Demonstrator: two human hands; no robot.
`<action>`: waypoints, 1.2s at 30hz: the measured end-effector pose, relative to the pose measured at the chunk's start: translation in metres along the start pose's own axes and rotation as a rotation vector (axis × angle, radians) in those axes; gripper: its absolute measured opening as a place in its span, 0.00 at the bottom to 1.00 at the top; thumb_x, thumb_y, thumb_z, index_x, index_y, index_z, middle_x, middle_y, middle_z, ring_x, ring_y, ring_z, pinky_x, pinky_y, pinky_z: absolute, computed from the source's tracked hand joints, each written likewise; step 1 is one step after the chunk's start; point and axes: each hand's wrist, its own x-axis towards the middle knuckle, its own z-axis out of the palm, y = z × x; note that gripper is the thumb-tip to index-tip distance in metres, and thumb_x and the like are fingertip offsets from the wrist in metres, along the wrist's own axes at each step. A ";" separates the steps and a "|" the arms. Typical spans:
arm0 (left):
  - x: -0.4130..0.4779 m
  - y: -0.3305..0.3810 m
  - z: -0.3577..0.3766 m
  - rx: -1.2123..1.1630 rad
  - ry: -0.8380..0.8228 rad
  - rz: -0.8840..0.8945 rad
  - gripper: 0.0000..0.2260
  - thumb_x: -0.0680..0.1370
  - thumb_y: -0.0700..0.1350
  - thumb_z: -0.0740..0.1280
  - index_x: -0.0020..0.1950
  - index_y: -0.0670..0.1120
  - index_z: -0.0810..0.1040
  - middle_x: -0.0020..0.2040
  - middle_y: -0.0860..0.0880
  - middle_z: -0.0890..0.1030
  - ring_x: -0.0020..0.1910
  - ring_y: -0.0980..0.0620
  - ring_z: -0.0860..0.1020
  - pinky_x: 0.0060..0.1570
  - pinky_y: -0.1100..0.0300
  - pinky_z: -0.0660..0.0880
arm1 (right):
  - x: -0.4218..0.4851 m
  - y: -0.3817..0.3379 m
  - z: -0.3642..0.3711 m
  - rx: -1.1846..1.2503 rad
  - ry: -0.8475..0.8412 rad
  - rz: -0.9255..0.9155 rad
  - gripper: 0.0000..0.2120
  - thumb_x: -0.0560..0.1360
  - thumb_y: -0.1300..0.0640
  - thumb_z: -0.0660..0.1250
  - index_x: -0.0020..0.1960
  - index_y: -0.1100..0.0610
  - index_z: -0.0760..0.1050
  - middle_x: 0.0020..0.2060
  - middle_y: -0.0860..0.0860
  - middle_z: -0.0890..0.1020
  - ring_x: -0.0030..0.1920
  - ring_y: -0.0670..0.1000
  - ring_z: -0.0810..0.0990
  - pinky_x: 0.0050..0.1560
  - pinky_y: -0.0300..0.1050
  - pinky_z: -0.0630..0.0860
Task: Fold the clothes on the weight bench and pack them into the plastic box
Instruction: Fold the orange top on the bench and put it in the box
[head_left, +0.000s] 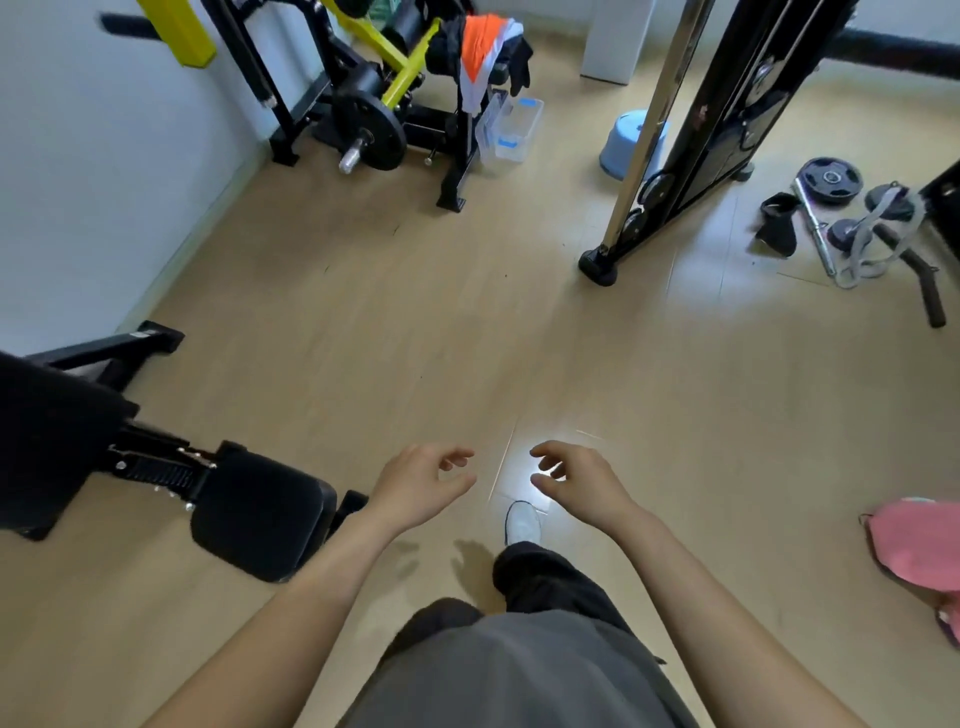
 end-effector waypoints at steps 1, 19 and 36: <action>0.017 0.006 -0.008 -0.002 0.014 -0.009 0.16 0.77 0.57 0.69 0.64 0.57 0.80 0.55 0.61 0.82 0.54 0.61 0.78 0.57 0.55 0.76 | 0.017 -0.003 -0.012 -0.004 -0.013 -0.006 0.17 0.76 0.52 0.68 0.64 0.49 0.76 0.51 0.46 0.81 0.51 0.48 0.80 0.55 0.44 0.75; 0.306 0.006 -0.167 -0.050 0.060 0.004 0.17 0.76 0.57 0.69 0.64 0.58 0.79 0.55 0.60 0.83 0.54 0.62 0.79 0.50 0.61 0.73 | 0.320 -0.104 -0.159 -0.190 -0.030 -0.069 0.17 0.76 0.50 0.69 0.64 0.49 0.76 0.54 0.46 0.81 0.52 0.48 0.79 0.54 0.45 0.76; 0.623 0.050 -0.343 0.130 0.004 0.096 0.15 0.76 0.57 0.69 0.62 0.58 0.78 0.55 0.62 0.82 0.53 0.60 0.80 0.53 0.57 0.76 | 0.599 -0.166 -0.311 -0.190 0.050 -0.039 0.17 0.76 0.50 0.69 0.65 0.50 0.75 0.54 0.46 0.80 0.52 0.47 0.78 0.49 0.39 0.69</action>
